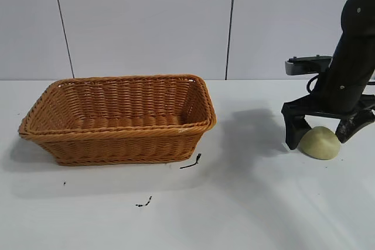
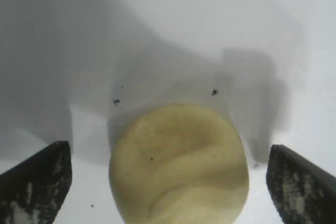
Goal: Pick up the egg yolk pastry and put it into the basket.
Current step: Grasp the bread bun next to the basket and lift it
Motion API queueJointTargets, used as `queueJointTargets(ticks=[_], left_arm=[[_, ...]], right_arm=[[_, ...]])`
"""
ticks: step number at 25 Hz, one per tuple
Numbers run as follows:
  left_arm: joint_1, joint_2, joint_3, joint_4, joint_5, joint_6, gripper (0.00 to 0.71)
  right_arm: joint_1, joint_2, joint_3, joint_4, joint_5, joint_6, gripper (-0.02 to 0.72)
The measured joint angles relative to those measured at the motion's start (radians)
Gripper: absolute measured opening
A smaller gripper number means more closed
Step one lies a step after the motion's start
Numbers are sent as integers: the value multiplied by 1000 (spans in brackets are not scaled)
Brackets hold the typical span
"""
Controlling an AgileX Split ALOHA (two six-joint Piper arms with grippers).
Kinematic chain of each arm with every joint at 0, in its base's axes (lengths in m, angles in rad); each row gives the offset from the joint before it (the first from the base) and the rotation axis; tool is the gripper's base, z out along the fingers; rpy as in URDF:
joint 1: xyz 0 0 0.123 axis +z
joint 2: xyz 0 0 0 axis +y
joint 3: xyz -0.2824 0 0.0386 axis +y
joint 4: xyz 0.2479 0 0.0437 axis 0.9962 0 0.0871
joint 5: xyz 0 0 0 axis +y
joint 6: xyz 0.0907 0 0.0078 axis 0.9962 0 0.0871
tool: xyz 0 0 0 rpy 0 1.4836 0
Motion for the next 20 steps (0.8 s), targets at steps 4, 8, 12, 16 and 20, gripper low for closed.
queueJointTargets(ticks=[4, 8, 12, 16, 20], left_arm=[[0, 0, 0, 0, 0, 0, 696], [0, 0, 0, 0, 0, 0, 696], [0, 0, 0, 0, 0, 0, 696], [0, 0, 0, 0, 0, 0, 696], [0, 0, 0, 0, 0, 0, 696]], right_arm=[[0, 2, 0, -2, 0, 1, 669], [0, 2, 0, -5, 17, 9, 403], [0, -5, -1, -6, 22, 16, 171], [0, -67, -2, -6, 49, 16, 147], [3, -178, -65, -8, 135, 16, 146]])
